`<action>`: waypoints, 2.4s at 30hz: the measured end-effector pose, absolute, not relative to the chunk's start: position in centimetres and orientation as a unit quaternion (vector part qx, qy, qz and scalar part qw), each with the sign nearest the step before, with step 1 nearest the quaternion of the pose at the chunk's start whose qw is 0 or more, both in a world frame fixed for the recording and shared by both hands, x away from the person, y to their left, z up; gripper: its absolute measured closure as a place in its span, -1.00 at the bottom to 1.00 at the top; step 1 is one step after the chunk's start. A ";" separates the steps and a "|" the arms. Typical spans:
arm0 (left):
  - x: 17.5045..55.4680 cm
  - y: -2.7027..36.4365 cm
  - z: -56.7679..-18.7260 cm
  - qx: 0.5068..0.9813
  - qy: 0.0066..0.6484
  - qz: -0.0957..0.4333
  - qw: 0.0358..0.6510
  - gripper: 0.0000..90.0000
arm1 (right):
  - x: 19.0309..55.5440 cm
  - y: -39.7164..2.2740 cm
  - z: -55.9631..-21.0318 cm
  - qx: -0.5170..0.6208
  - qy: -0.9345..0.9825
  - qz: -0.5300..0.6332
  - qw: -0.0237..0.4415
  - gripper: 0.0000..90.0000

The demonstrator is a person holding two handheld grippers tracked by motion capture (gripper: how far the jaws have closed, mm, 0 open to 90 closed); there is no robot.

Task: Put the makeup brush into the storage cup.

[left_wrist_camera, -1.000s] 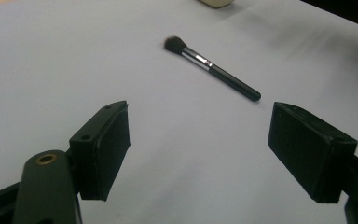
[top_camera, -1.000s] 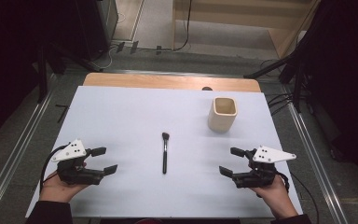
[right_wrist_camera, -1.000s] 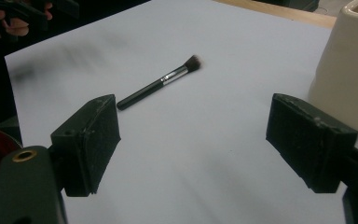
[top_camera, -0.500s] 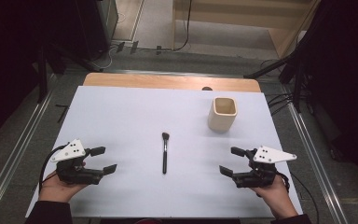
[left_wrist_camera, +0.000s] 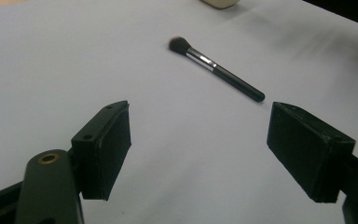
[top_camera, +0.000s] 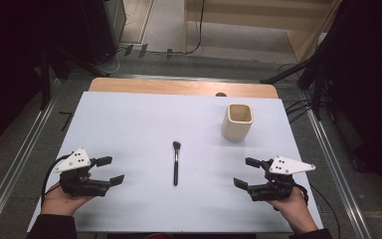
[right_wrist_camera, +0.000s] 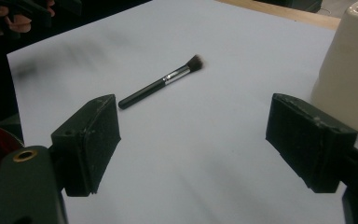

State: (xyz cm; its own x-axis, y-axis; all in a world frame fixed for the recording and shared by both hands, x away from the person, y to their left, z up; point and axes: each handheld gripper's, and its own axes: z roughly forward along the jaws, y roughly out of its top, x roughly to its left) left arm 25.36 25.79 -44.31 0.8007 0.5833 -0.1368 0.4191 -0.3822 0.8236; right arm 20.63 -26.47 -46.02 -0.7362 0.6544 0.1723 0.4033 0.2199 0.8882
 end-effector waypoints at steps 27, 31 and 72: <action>25.4 25.7 -44.3 0.828 0.311 0.093 0.458 -0.49 | 20.6 -26.5 -46.0 0.346 0.772 0.520 0.121 -0.59; 25.5 25.5 -44.3 0.829 0.313 0.094 0.454 -0.48 | 20.6 -26.6 -46.0 0.347 0.772 0.519 0.122 -0.59; 27.7 20.0 -43.6 0.839 0.297 0.081 0.448 -0.47 | 20.6 -26.4 -46.1 0.346 0.774 0.517 0.121 -0.59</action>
State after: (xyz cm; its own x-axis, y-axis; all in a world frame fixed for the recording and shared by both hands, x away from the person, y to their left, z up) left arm 27.68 19.97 -43.56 0.8108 0.5706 -0.1302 0.4256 -0.4221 0.8004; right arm 20.60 -26.42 -46.10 -0.7314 0.6606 0.1693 0.4098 0.2272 0.8834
